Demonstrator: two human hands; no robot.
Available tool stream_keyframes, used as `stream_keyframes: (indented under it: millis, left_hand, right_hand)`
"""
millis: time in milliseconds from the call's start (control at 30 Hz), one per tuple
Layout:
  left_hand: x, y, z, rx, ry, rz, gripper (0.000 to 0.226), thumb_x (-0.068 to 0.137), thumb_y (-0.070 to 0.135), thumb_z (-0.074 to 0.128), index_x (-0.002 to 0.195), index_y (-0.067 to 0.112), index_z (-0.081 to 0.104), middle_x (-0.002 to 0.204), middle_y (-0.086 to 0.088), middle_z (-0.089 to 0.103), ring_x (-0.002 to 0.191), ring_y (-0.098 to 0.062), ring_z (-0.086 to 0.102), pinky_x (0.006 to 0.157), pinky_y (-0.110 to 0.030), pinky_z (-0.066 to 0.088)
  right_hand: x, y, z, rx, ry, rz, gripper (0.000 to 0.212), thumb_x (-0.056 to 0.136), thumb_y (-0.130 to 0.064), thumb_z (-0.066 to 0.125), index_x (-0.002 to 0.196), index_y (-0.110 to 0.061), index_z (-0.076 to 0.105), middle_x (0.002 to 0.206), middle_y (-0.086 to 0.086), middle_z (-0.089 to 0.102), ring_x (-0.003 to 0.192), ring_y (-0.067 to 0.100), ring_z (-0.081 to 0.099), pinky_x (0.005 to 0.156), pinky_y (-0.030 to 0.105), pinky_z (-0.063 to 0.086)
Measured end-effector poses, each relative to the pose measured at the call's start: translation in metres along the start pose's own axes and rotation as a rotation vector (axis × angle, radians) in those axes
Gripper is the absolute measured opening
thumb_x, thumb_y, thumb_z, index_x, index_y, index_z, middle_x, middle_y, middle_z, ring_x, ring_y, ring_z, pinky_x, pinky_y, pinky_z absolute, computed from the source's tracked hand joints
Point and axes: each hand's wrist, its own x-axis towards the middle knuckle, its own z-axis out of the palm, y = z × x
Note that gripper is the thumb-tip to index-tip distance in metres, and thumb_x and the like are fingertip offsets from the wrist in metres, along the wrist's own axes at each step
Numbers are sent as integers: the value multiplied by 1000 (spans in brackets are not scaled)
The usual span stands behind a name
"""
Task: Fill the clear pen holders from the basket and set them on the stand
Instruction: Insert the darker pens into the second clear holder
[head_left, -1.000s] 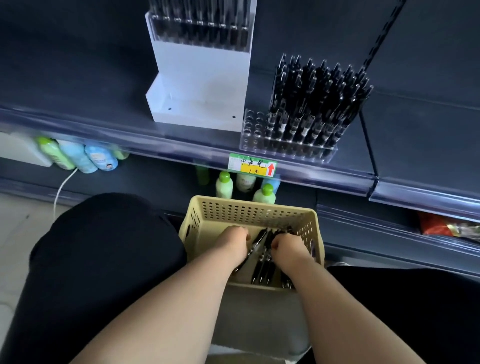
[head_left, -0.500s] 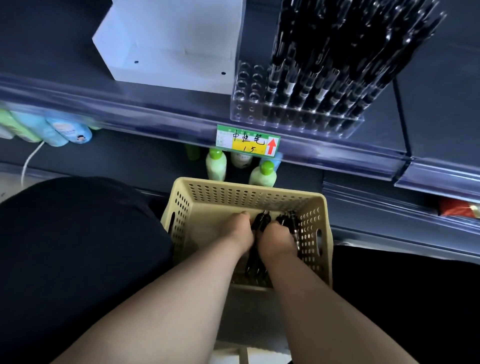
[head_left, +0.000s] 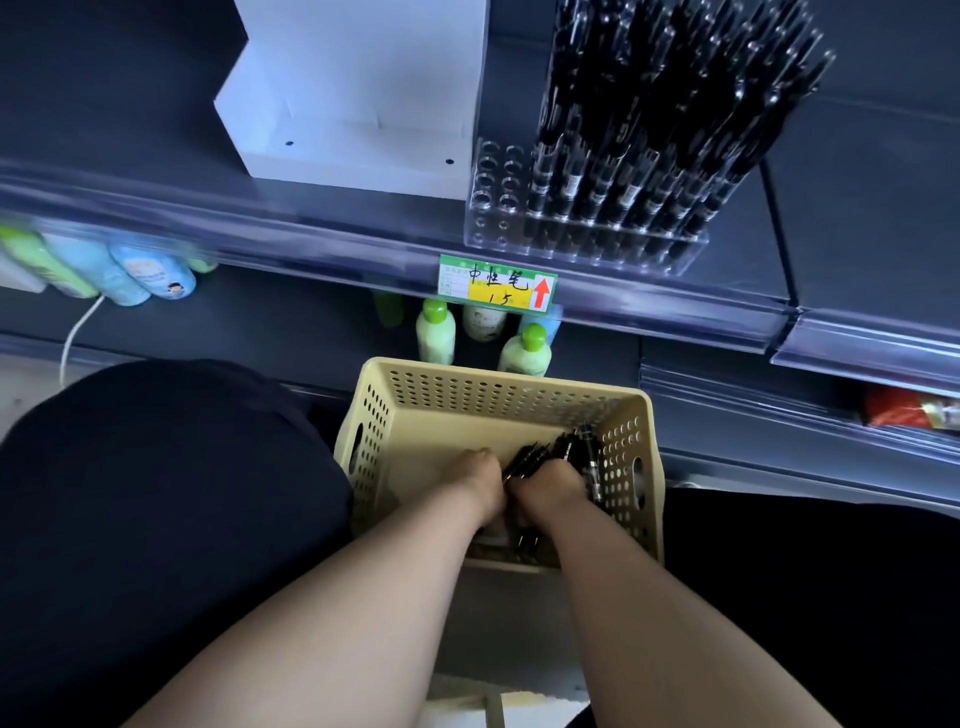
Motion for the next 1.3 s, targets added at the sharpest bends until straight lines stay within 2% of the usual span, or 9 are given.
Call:
stream_keyframes:
  millis: [167, 400, 467, 600, 767, 867, 967, 1100, 1300]
  left_hand:
    - [-5, -3, -3, -193, 24, 27, 25, 92, 15, 50, 115, 5, 52, 123, -16, 58, 114, -32, 54, 93, -35, 44]
    - [-15, -5, -13, -376, 118, 77, 14, 88, 6, 50, 99, 4, 58, 105, -18, 64, 99, -31, 60, 81, -32, 45]
    - [-21, -3, -17, -388, 156, 86, 14, 87, 7, 52, 97, 5, 61, 101, -17, 65, 96, -31, 60, 75, -29, 44]
    - [-36, -3, -33, -394, 307, 103, 5, 84, 16, 62, 87, 13, 62, 91, -7, 67, 91, -29, 60, 63, -25, 34]
    - [-61, -1, -53, -534, 408, 152, 12, 84, 18, 66, 95, 17, 63, 94, 3, 67, 89, -17, 60, 66, -21, 35]
    - [-80, -1, -60, -608, 465, 200, 16, 86, 22, 64, 102, 17, 64, 99, 1, 69, 86, -13, 59, 69, -20, 36]
    - [-97, 1, -69, -621, 515, 270, 22, 89, 24, 61, 108, 13, 66, 103, -1, 69, 93, -13, 60, 66, -13, 33]
    - [-119, 5, -93, -614, 572, 344, 28, 87, 26, 64, 114, 16, 67, 106, 2, 69, 100, -12, 61, 74, -11, 37]
    - [-140, 6, -140, -658, 697, 447, 15, 80, 26, 71, 92, 18, 71, 81, 11, 68, 80, -6, 64, 73, -16, 50]
  right_hand:
    - [-2, -4, -2, 216, -62, -31, 25, 86, -28, 55, 78, -5, 62, 66, 11, 60, 53, 22, 52, 52, 25, 41]
    - [-11, -11, -9, 127, 96, -174, 18, 83, -30, 59, 84, -13, 63, 91, 8, 66, 93, 25, 60, 67, 20, 36]
    - [-17, -13, -13, 139, 151, -206, 13, 81, -29, 61, 80, -16, 60, 88, 6, 65, 93, 25, 61, 66, 19, 34]
    - [-31, -14, -20, 213, 243, -289, 32, 81, -26, 64, 106, -12, 50, 95, 6, 64, 94, 25, 60, 69, 20, 36]
    - [-61, -16, -33, 253, 311, -430, 29, 84, -23, 59, 106, -16, 41, 87, 1, 59, 78, 22, 59, 67, 27, 44]
    - [-79, -20, -43, 299, 327, -481, 21, 87, -21, 51, 106, -17, 43, 79, -2, 59, 66, 18, 61, 53, 23, 47]
    - [-96, -24, -53, 339, 334, -548, 17, 91, -23, 49, 106, -18, 43, 75, -4, 58, 53, 9, 56, 35, 11, 36]
    - [-119, -37, -72, 245, 421, -674, 17, 91, -30, 54, 101, -20, 45, 82, -4, 59, 65, 5, 55, 48, 11, 36]
    - [-151, -56, -109, 229, 513, -854, 22, 86, -21, 59, 102, -18, 45, 77, -7, 56, 65, 9, 52, 56, 23, 42]
